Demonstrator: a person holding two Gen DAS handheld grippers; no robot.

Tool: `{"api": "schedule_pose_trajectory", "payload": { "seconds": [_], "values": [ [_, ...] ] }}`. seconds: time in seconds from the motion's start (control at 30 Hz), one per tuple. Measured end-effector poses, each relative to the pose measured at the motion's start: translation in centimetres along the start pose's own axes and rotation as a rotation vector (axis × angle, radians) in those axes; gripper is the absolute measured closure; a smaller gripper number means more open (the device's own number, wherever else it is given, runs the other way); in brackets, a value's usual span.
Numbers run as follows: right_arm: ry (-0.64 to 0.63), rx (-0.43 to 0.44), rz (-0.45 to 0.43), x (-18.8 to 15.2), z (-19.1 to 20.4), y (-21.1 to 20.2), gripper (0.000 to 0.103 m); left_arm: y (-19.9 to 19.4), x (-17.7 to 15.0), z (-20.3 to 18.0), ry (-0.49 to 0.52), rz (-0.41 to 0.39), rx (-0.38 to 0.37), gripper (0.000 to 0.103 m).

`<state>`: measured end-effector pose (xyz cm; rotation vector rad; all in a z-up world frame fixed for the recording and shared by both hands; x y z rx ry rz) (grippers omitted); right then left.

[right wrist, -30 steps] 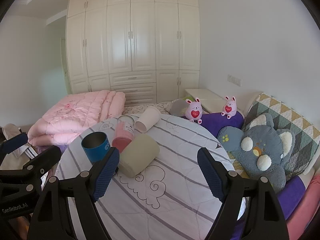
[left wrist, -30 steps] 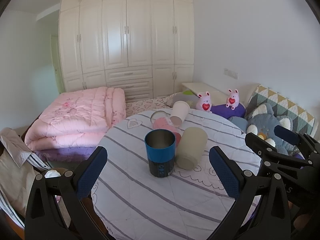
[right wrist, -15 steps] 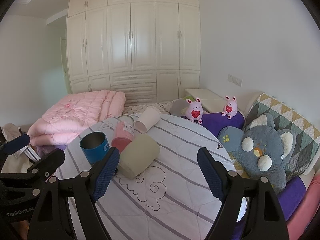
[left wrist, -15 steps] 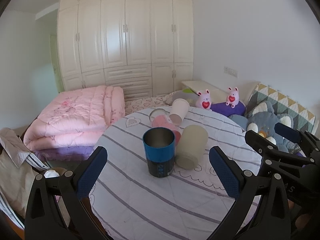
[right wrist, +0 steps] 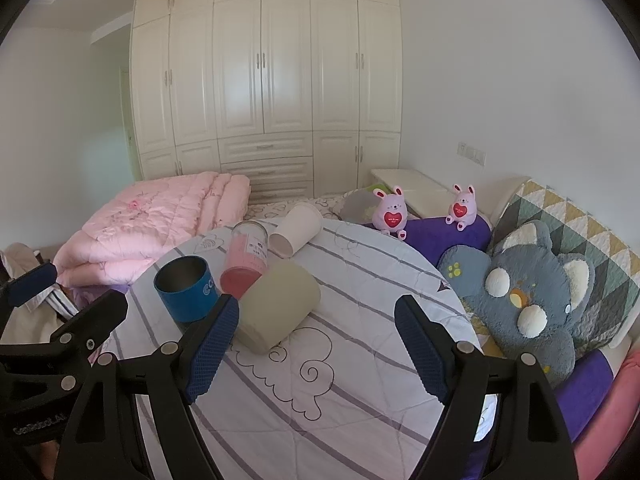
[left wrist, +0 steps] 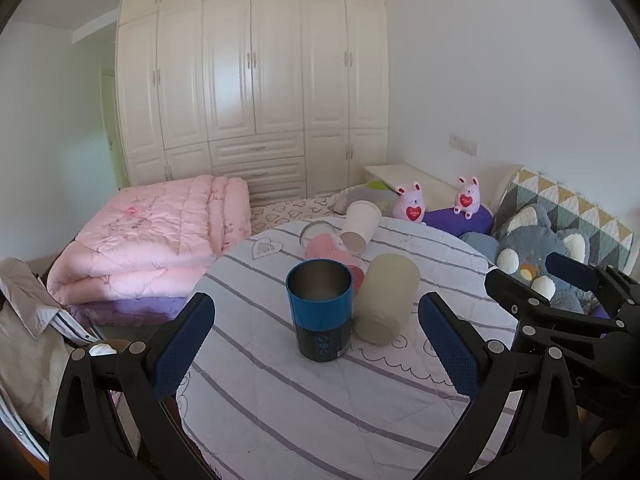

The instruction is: Flip cup upright

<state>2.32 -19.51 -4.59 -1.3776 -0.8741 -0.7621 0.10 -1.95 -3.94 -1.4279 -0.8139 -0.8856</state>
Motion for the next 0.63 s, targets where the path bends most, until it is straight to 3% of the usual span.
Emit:
{"api": "schedule_pose_trajectory", "payload": {
  "seconds": [0.63],
  "values": [
    [-0.005, 0.002, 0.028, -0.2, 0.0, 1.5, 0.021, 1.0, 0.2, 0.4, -0.014, 0.012, -0.013, 0.000]
  ]
}}
Point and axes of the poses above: each gripper's, at about its wrist camera, not at the fingertips, and y roughly the way its jaws point, z to its left, x to its top, the point moved 7 cm from there along y, roughly the way its jaws point, and after that the axes turned 3 degrees about -x, right-handed, at the moved point
